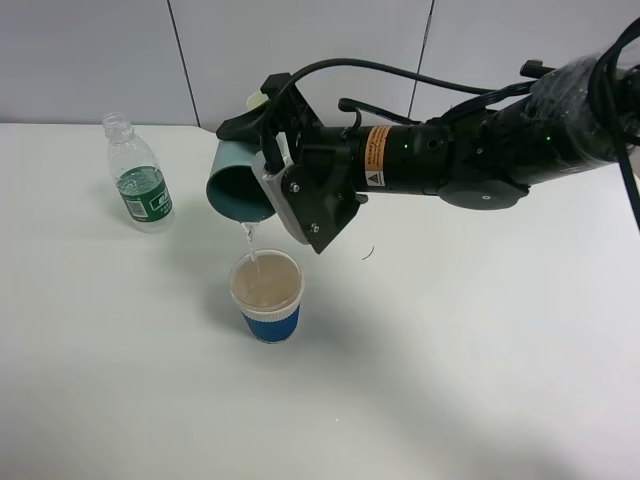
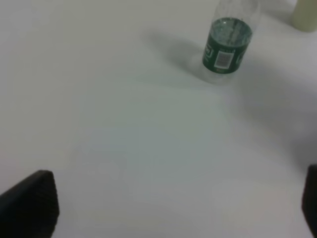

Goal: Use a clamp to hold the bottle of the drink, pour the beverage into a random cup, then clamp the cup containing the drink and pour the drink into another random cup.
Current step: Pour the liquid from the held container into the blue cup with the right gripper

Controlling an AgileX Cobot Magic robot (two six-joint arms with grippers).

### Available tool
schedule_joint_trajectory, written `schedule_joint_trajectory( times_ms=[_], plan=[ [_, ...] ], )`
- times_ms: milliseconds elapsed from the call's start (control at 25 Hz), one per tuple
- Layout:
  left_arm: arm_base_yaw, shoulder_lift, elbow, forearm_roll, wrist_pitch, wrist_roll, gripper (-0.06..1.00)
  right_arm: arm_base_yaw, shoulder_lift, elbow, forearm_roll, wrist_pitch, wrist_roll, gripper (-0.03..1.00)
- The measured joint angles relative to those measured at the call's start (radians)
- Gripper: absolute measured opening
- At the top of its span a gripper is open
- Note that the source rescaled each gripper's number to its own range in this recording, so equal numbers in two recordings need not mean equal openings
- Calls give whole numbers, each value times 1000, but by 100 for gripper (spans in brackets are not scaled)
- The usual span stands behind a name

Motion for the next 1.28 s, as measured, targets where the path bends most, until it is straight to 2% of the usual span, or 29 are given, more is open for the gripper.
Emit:
schedule_joint_trajectory(
  times_ms=[400,1280],
  plan=[
    [0,0,0,0,0,0,100,0,-2,0,-80,16,-44,0],
    [0,0,0,0,0,0,100,0,-2,0,-84,29,-183,0]
  ],
)
